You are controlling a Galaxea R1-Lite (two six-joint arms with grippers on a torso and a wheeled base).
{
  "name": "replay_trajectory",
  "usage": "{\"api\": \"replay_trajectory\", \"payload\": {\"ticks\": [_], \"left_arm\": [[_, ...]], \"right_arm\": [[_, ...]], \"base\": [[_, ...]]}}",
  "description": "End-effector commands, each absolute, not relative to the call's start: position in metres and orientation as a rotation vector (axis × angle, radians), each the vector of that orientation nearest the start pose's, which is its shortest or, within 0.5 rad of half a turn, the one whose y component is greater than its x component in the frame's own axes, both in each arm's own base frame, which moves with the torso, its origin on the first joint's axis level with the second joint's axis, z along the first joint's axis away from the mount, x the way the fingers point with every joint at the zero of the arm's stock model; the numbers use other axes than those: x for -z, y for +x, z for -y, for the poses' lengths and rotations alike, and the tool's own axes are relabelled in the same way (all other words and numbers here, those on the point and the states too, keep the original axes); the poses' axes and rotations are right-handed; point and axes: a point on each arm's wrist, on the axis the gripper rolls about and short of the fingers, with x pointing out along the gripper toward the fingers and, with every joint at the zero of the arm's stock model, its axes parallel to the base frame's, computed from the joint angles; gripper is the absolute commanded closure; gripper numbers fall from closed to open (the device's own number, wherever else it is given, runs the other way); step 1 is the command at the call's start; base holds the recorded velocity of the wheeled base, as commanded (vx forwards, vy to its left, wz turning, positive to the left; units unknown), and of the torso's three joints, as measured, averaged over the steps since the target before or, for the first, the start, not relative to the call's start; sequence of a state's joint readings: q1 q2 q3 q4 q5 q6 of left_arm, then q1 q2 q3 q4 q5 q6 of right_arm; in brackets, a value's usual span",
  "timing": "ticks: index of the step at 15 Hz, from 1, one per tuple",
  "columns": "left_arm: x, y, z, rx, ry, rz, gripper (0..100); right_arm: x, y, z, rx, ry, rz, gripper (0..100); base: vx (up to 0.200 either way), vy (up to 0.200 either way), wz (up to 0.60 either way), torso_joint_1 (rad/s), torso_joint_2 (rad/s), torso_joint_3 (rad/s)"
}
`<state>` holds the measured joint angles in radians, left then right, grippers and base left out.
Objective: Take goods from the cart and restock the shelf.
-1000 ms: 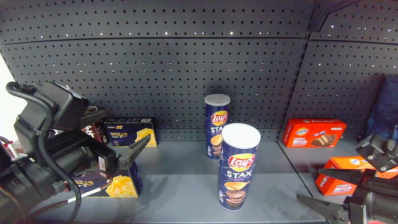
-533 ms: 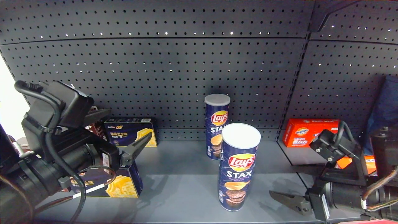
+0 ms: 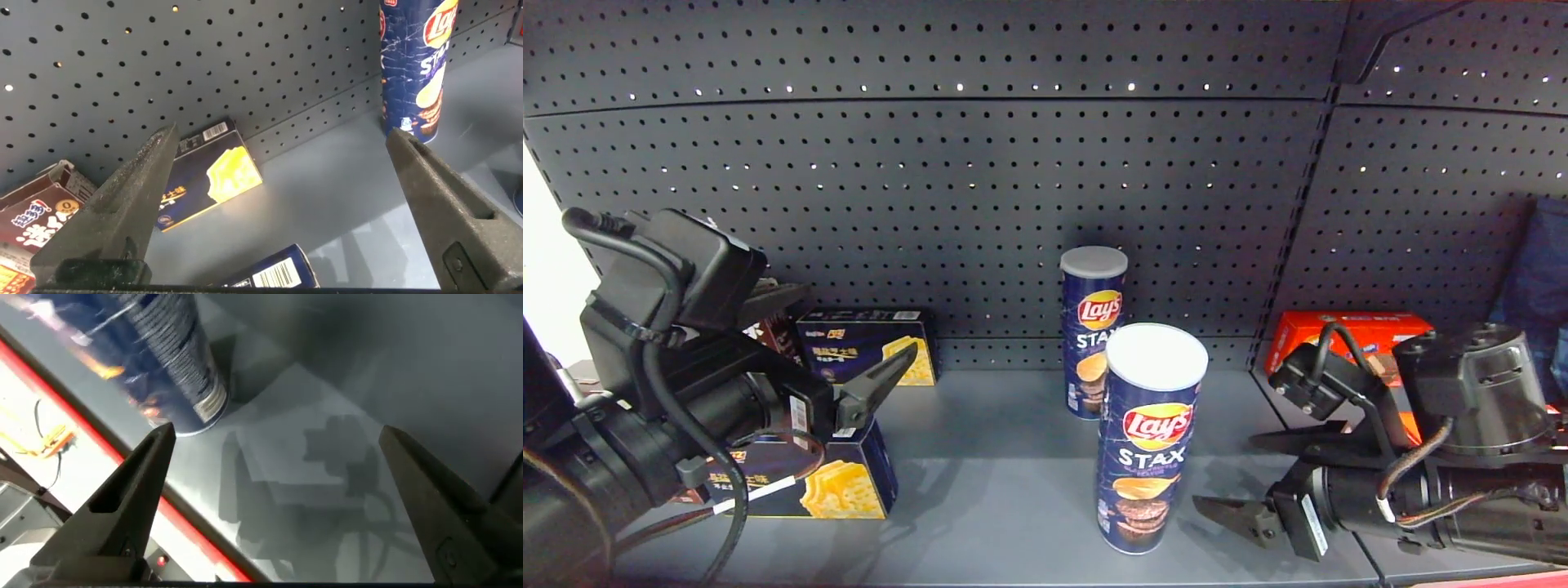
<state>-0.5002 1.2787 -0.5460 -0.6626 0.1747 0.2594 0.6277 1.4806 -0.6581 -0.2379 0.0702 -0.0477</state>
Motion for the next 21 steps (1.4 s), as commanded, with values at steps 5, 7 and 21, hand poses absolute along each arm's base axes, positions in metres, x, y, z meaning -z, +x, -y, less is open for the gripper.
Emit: {"api": "replay_trajectory", "payload": {"ticks": [5, 7, 21], "left_arm": [[-0.22, 0.174, 0.09, 0.33, 0.275, -0.018, 0], [-0.219, 0.174, 0.09, 0.331, 0.274, -0.019, 0], [-0.219, 0.175, 0.09, 0.327, 0.268, -0.022, 0]], "right_arm": [[-0.159, 0.205, -0.151, -0.692, -0.22, -0.587, 0], [-0.159, 0.205, -0.156, -0.705, -0.224, -0.586, 0], [-0.159, 0.214, -0.159, -0.663, -0.23, -0.574, 0]], "base": [[0.0, 0.0, 0.0, 0.0, 0.0, 0.0], [0.0, 0.0, 0.0, 0.0, 0.0, 0.0], [0.0, 0.0, 0.0, 0.0, 0.0, 0.0]]}}
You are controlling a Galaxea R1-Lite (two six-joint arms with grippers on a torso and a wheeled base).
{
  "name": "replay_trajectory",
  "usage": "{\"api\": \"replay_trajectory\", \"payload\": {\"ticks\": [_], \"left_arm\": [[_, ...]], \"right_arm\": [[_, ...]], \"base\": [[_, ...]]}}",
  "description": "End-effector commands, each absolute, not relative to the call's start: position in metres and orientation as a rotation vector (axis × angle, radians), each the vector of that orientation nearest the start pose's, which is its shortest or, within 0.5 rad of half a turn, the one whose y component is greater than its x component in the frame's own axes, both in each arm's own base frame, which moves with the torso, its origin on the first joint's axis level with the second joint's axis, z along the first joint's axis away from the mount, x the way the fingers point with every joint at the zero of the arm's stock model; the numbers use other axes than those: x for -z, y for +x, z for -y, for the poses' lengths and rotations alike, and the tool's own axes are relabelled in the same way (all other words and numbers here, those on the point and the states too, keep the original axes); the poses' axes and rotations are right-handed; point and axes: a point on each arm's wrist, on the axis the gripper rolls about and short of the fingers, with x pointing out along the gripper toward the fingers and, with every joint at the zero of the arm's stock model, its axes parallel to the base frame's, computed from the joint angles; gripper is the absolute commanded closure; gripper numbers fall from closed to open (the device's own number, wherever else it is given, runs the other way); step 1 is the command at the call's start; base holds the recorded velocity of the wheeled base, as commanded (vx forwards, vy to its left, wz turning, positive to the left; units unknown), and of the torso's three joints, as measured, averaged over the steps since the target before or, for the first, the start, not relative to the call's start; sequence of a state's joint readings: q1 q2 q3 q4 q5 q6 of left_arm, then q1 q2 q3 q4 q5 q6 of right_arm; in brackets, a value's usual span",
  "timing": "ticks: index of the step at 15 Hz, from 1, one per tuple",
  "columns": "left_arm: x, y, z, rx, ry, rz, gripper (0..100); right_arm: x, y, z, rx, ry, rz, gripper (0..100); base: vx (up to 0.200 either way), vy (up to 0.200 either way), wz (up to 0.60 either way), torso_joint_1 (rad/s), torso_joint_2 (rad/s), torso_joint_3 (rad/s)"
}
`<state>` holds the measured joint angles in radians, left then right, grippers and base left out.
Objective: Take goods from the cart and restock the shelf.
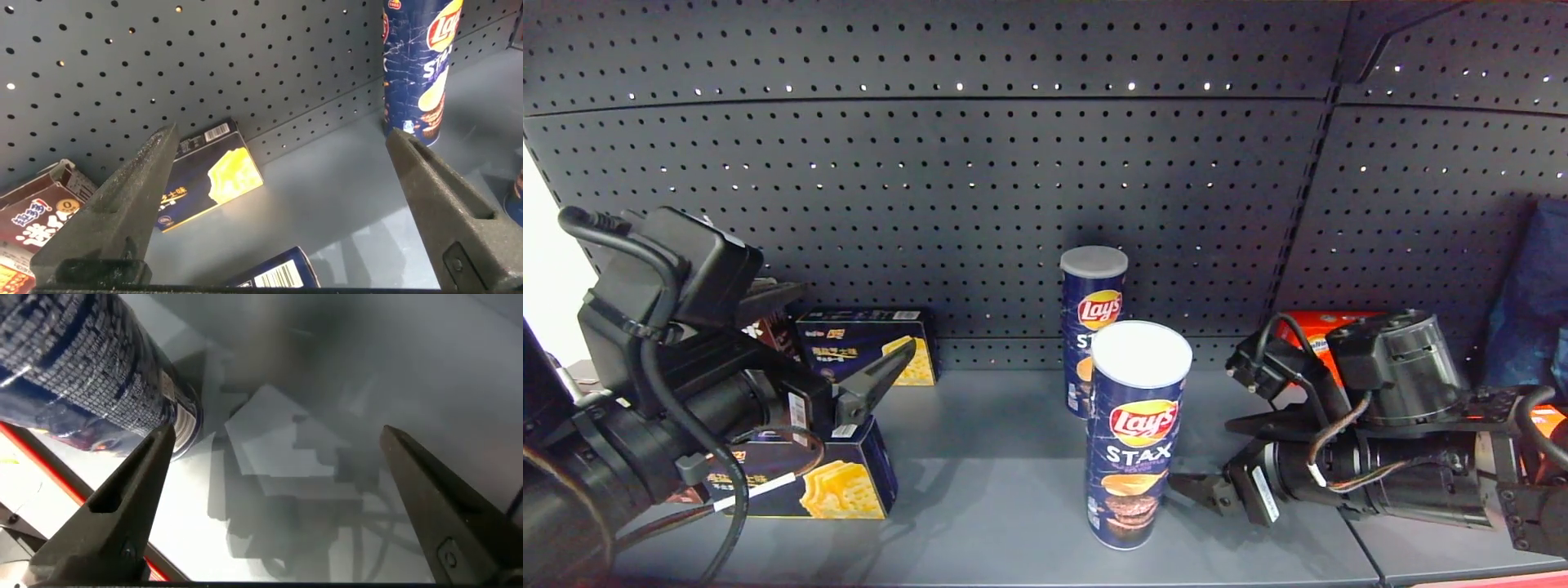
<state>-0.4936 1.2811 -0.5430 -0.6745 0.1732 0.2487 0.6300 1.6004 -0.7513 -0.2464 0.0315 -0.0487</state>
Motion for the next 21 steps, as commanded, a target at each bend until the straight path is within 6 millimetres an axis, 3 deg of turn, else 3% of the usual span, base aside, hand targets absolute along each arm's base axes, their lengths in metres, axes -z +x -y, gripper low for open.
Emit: {"api": "replay_trajectory", "payload": {"ticks": [1, 21], "left_arm": [[-0.2187, 0.1748, 0.0897, 0.327, 0.268, -0.022, 0], [-0.2169, 0.1744, 0.0895, 0.327, 0.27, -0.028, 0]], "right_arm": [[-0.1587, 0.2141, -0.1612, -0.667, -0.233, -0.576, 0], [-0.1542, 0.2162, -0.168, -0.68, -0.237, -0.573, 0]], "base": [[0.0, 0.0, 0.0, 0.0, 0.0, 0.0], [0.0, 0.0, 0.0, 0.0, 0.0, 0.0]]}}
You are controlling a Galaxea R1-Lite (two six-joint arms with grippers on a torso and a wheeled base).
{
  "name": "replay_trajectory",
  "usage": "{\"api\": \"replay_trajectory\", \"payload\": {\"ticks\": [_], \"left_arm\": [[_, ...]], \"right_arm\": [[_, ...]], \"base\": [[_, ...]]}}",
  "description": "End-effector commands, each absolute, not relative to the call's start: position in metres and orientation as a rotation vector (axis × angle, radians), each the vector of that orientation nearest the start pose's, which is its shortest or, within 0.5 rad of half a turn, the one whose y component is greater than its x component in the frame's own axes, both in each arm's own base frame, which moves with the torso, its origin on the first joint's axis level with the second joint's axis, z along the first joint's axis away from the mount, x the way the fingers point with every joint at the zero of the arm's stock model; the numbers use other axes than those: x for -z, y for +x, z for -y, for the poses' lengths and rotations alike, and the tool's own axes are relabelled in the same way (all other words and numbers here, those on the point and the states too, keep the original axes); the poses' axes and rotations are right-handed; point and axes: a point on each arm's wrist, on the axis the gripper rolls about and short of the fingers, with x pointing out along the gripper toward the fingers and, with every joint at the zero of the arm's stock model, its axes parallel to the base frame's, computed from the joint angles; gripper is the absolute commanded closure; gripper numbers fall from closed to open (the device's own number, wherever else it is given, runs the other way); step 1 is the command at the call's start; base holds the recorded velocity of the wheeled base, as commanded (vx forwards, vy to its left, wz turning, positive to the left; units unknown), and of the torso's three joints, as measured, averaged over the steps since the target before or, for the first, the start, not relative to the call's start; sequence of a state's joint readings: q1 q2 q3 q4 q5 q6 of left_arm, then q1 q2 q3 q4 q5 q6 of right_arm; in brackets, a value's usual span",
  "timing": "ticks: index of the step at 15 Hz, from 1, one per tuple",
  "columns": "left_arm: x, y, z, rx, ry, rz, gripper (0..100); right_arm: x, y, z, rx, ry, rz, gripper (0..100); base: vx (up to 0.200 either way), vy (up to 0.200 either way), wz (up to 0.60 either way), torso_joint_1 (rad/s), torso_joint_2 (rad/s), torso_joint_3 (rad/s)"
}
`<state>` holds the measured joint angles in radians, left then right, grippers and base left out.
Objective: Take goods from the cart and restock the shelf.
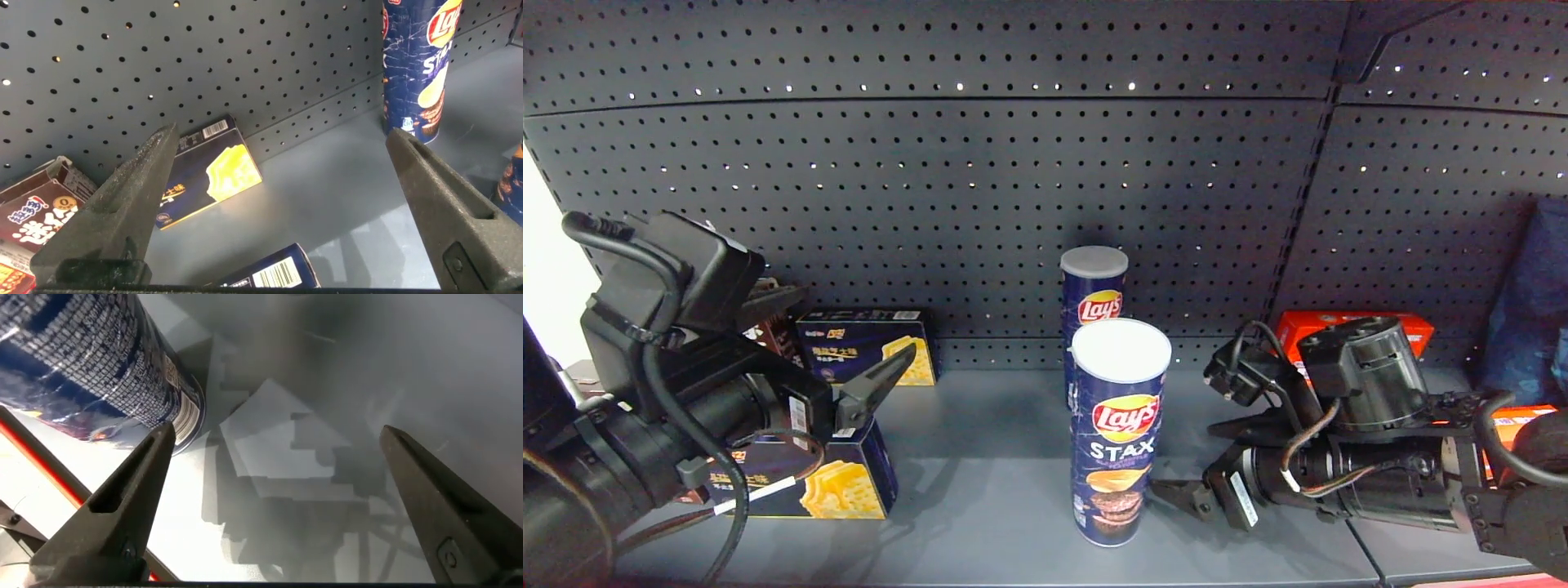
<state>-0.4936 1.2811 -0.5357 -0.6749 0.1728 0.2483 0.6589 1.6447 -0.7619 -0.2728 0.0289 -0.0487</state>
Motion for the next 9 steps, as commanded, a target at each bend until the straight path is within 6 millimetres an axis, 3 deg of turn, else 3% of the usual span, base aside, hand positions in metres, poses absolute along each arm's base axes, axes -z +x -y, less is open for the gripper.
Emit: {"api": "replay_trajectory", "payload": {"ticks": [1, 9], "left_arm": [[-0.2169, 0.1744, 0.0895, 0.327, 0.27, -0.028, 0], [-0.2165, 0.1754, 0.0901, 0.329, 0.271, -0.031, 0]], "right_arm": [[-0.1552, 0.2148, -0.1653, -0.676, -0.235, -0.57, 0], [-0.1515, 0.2193, -0.1693, -0.677, -0.239, -0.582, 0]], "base": [[0.0, 0.0, 0.0, 0.0, 0.0, 0.0], [0.0, 0.0, 0.0, 0.0, 0.0, 0.0]]}}
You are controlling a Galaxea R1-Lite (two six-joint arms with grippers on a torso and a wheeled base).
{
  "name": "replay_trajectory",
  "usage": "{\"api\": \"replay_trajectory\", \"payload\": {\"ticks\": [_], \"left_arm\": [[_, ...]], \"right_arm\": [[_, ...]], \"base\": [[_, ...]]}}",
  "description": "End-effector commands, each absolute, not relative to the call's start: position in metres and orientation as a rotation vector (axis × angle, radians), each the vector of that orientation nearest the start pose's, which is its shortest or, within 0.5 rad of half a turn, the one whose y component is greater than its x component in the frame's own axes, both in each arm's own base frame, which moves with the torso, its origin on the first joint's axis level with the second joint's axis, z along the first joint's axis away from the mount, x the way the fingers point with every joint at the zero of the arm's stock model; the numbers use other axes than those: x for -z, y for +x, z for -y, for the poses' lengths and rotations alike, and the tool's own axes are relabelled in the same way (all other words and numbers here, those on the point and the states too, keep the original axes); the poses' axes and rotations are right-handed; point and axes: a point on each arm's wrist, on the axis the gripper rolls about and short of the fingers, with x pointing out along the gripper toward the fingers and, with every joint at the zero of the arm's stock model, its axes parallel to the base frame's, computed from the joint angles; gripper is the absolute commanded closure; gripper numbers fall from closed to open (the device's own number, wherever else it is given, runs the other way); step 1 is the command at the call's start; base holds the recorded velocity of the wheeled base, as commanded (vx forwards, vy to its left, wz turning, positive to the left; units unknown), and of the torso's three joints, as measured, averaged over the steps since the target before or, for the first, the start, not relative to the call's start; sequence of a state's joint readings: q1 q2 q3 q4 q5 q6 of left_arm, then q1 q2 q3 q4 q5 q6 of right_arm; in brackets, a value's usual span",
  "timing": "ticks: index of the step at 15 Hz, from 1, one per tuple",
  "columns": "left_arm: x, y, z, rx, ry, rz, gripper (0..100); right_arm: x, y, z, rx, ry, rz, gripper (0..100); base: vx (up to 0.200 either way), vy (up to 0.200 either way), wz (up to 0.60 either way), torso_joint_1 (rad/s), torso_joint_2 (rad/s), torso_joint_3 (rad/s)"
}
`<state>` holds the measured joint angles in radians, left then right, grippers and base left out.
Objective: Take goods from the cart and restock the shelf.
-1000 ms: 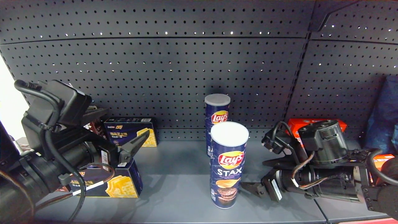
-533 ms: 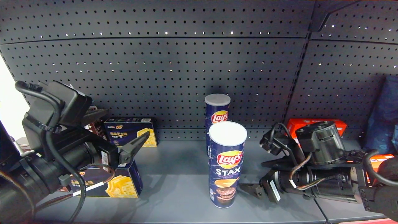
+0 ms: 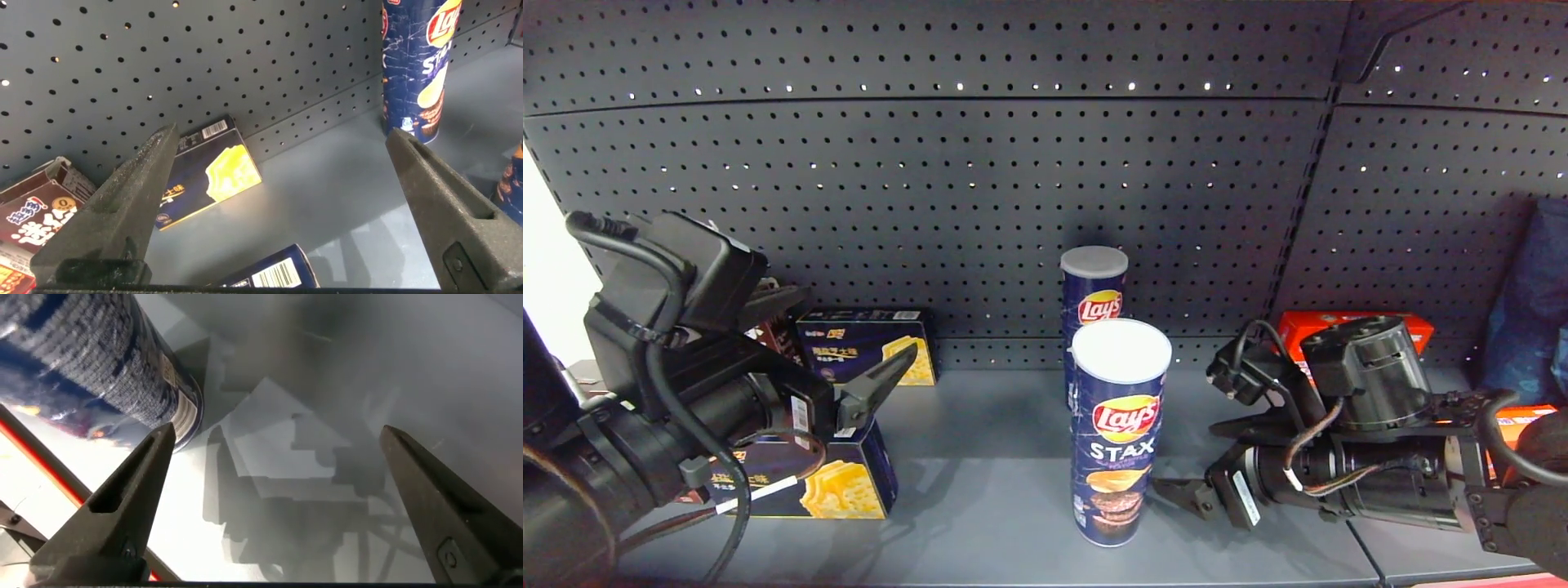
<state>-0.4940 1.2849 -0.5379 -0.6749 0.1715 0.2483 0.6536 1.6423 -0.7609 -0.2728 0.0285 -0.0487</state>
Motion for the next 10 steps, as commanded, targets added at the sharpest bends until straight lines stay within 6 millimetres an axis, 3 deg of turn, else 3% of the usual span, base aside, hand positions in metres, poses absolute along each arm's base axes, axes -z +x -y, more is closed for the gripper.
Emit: {"api": "replay_trajectory", "payload": {"ticks": [1, 10], "left_arm": [[-0.2165, 0.1754, 0.0901, 0.329, 0.271, -0.031, 0], [-0.2149, 0.1769, 0.0909, 0.332, 0.273, -0.038, 0]], "right_arm": [[-0.151, 0.2199, -0.1697, -0.677, -0.24, -0.584, 0], [-0.1497, 0.2276, -0.1768, -0.681, -0.24, -0.583, 0]], "base": [[0.0, 0.0, 0.0, 0.0, 0.0, 0.0], [0.0, 0.0, 0.0, 0.0, 0.0, 0.0]]}}
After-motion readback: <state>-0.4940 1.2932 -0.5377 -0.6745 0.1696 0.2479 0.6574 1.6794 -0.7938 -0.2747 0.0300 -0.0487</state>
